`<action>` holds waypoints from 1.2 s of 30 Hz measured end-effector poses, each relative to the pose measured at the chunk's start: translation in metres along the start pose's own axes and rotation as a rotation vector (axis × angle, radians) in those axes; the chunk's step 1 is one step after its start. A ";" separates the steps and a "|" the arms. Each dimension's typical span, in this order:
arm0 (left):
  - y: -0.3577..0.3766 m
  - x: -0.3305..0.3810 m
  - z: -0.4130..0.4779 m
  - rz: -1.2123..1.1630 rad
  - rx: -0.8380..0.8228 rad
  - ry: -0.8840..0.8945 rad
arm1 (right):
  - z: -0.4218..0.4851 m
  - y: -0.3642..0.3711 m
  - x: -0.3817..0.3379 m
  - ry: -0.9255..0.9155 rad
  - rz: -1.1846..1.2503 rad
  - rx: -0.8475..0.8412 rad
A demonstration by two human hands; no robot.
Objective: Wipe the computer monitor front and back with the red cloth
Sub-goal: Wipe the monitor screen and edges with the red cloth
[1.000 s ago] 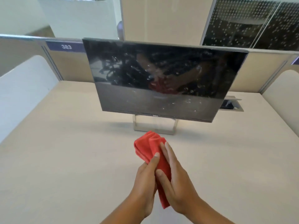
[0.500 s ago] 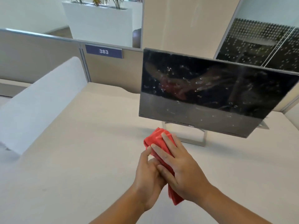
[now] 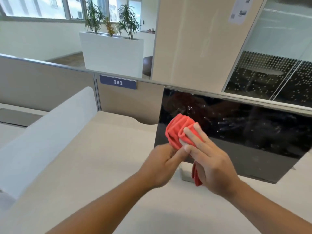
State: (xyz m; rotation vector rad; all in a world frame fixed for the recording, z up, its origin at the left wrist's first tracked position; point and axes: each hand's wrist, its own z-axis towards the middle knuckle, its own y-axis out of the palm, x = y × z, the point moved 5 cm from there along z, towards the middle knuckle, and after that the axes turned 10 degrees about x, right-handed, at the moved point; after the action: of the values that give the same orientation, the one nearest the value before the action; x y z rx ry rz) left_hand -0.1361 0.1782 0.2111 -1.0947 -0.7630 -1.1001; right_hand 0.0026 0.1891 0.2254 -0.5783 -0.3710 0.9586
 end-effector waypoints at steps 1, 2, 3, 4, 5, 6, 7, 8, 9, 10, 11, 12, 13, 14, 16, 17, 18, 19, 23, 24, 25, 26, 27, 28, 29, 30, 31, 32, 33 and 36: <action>-0.011 0.001 0.012 0.106 0.091 0.073 | 0.009 -0.004 0.006 -0.040 -0.049 0.040; -0.022 0.003 0.024 0.173 0.200 0.139 | 0.017 -0.008 0.012 -0.075 -0.102 0.071; -0.032 0.003 0.036 0.203 0.300 0.208 | 0.024 -0.011 0.018 -0.105 -0.149 0.096; -0.042 0.004 0.048 0.232 0.394 0.285 | 0.029 -0.014 0.024 -0.130 -0.188 0.114; -0.049 0.005 0.061 0.291 0.474 0.357 | 0.034 -0.016 0.028 -0.156 -0.223 0.123; -0.055 0.008 0.074 0.374 0.527 0.421 | 0.039 -0.017 0.033 -0.188 -0.255 0.119; -0.058 0.010 0.088 0.456 0.543 0.478 | 0.044 -0.016 0.037 -0.222 -0.288 0.105; -0.058 0.011 0.101 0.532 0.526 0.524 | 0.048 -0.015 0.042 -0.248 -0.316 0.084; -0.056 0.013 0.112 0.600 0.493 0.558 | 0.052 -0.013 0.048 -0.264 -0.341 0.066; -0.053 0.014 0.122 0.658 0.462 0.575 | 0.055 -0.012 0.055 -0.272 -0.364 0.060; -0.050 0.014 0.129 0.704 0.433 0.573 | 0.059 -0.011 0.061 -0.273 -0.388 0.066; -0.047 0.012 0.135 0.733 0.409 0.555 | 0.063 -0.010 0.067 -0.271 -0.412 0.080; -0.044 0.009 0.137 0.741 0.391 0.543 | 0.066 -0.008 0.072 -0.263 -0.436 0.092; -0.043 0.006 0.138 0.731 0.383 0.540 | 0.069 -0.006 0.078 -0.250 -0.458 0.092; -0.043 0.001 0.137 0.680 0.393 0.550 | 0.071 0.005 0.087 -0.214 -0.490 0.032; -0.045 0.001 0.137 0.659 0.404 0.562 | 0.070 0.011 0.091 -0.193 -0.503 -0.009; -0.046 0.001 0.137 0.646 0.411 0.577 | 0.068 0.018 0.094 -0.179 -0.516 -0.041; -0.047 0.002 0.138 0.637 0.415 0.590 | 0.066 0.024 0.097 -0.173 -0.531 -0.057; -0.049 0.001 0.136 0.640 0.445 0.612 | 0.062 0.039 0.097 -0.190 -0.586 0.007; -0.048 -0.001 0.136 0.637 0.458 0.612 | 0.061 0.042 0.097 -0.202 -0.599 0.032; -0.048 -0.002 0.137 0.632 0.476 0.611 | 0.058 0.047 0.096 -0.227 -0.607 0.044; -0.047 -0.003 0.138 0.630 0.493 0.607 | 0.054 0.051 0.096 -0.270 -0.609 0.041; -0.046 -0.003 0.139 0.634 0.511 0.605 | 0.049 0.057 0.095 -0.329 -0.599 0.012; -0.046 -0.003 0.140 0.641 0.527 0.605 | 0.042 0.064 0.094 -0.397 -0.573 -0.057; -0.045 -0.003 0.141 0.643 0.540 0.605 | 0.031 0.073 0.093 -0.467 -0.537 -0.159; -0.046 -0.004 0.141 0.644 0.547 0.608 | 0.018 0.082 0.092 -0.540 -0.504 -0.271; -0.046 -0.004 0.141 0.645 0.549 0.614 | 0.002 0.091 0.090 -0.619 -0.484 -0.375; -0.047 -0.005 0.139 0.646 0.550 0.624 | -0.015 0.096 0.088 -0.699 -0.473 -0.470; -0.048 -0.006 0.138 0.651 0.553 0.635 | -0.029 0.098 0.088 -0.773 -0.469 -0.555; -0.048 -0.007 0.138 0.656 0.570 0.648 | -0.033 0.082 0.095 -0.891 -0.487 -0.618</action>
State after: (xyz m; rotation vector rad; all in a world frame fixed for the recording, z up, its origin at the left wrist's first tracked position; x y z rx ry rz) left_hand -0.1792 0.3083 0.2621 -0.3918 -0.1401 -0.5500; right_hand 0.0173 0.2963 0.1534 -0.5429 -1.5690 0.5644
